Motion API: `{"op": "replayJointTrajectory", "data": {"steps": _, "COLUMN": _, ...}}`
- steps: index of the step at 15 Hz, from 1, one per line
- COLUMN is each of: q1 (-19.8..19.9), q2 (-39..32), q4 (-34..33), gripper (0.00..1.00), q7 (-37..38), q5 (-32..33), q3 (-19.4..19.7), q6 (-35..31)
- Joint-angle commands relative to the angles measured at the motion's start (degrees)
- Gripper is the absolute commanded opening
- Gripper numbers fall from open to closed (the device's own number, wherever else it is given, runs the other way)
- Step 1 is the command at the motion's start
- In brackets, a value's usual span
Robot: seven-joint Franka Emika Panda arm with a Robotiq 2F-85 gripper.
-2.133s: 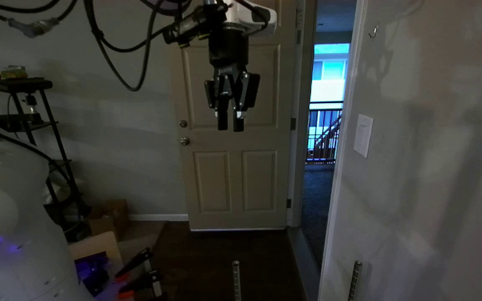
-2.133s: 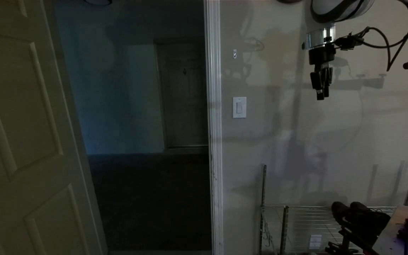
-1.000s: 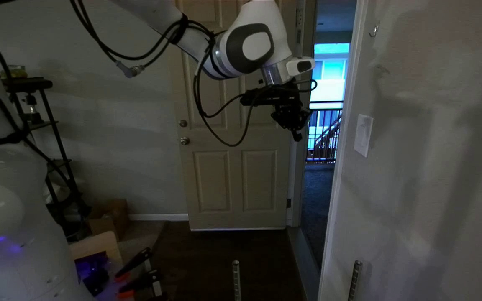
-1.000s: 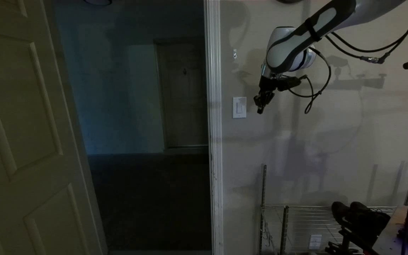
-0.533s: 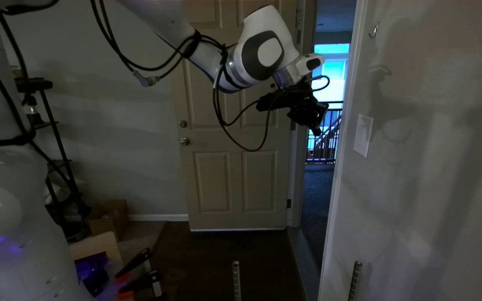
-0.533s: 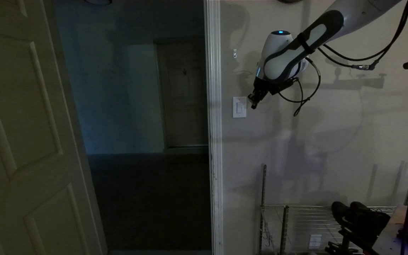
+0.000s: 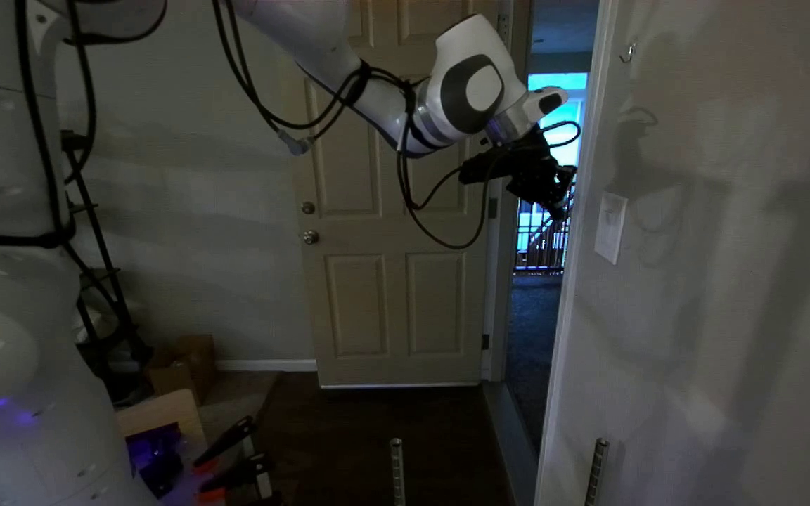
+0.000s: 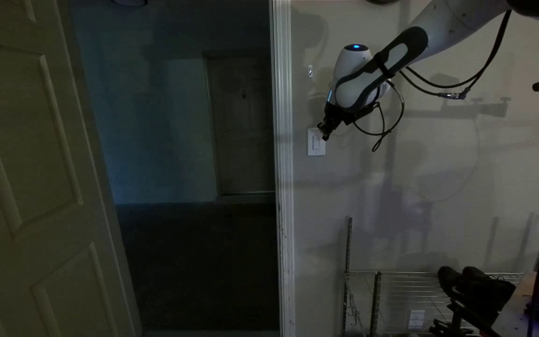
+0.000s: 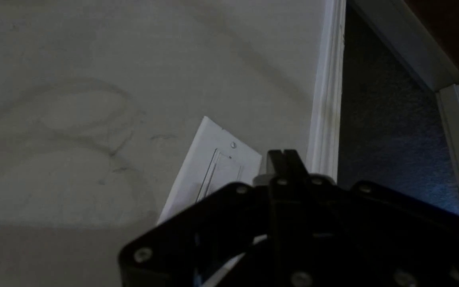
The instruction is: Flip the switch on the wall
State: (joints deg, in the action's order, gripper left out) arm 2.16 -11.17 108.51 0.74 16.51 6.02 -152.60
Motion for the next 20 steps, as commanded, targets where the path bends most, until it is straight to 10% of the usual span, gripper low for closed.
{"op": "replayJointTrajectory", "data": {"steps": 1, "q1": -0.4, "q2": -5.5, "q4": -7.3, "gripper": 0.05, "q7": 1.9, "q5": 0.8, "q3": 0.9, "q6": 2.8}}
{"op": "replayJointTrajectory", "data": {"steps": 20, "q1": -0.4, "q2": -19.0, "q4": -27.5, "gripper": 0.05, "q7": 8.5, "q5": -1.8, "q3": 3.3, "q6": 14.0}}
